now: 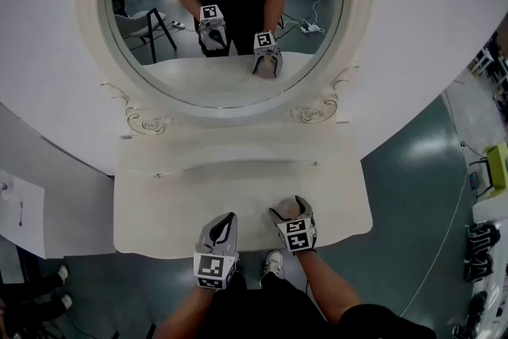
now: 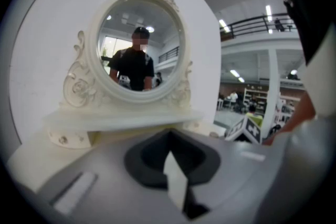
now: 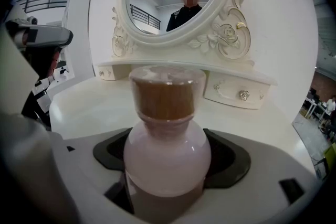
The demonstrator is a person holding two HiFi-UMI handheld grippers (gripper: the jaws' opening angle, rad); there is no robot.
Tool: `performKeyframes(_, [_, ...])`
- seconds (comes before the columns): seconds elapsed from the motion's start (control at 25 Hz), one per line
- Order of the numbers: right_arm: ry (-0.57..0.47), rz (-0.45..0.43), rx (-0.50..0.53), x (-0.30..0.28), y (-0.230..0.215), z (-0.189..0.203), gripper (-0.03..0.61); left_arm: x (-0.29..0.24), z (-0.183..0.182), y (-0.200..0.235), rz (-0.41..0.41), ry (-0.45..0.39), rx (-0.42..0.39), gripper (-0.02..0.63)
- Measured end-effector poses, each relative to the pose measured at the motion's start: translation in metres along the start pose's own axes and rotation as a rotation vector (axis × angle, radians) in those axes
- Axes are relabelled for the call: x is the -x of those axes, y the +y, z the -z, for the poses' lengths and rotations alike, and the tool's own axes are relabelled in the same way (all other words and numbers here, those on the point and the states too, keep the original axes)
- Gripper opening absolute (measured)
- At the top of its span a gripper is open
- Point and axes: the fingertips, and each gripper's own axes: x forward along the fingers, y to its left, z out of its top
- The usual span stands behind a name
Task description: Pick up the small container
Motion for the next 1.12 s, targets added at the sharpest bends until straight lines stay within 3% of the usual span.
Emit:
performKeyframes(0.36, [-0.095, -0.02, -0.038, 0.019, 0.002, -0.027, 0.371, 0.001, 0.0, 0.002, -0.002, 0.007, -0.006, 0.008])
performKeyframes(0.8, [-0.427, -0.021, -0.042, 0.1, -0.002, -0.155, 0.371, -0.001, -0.018, -0.006, 0.019, -0.033, -0.016, 0.006])
performKeyframes(1.12, [-0.589, 0.028, -0.046, 0.145, -0.011, -0.211, 0.371, -0.005, -0.042, -0.013, 0.041, -0.092, -0.033, 0.008])
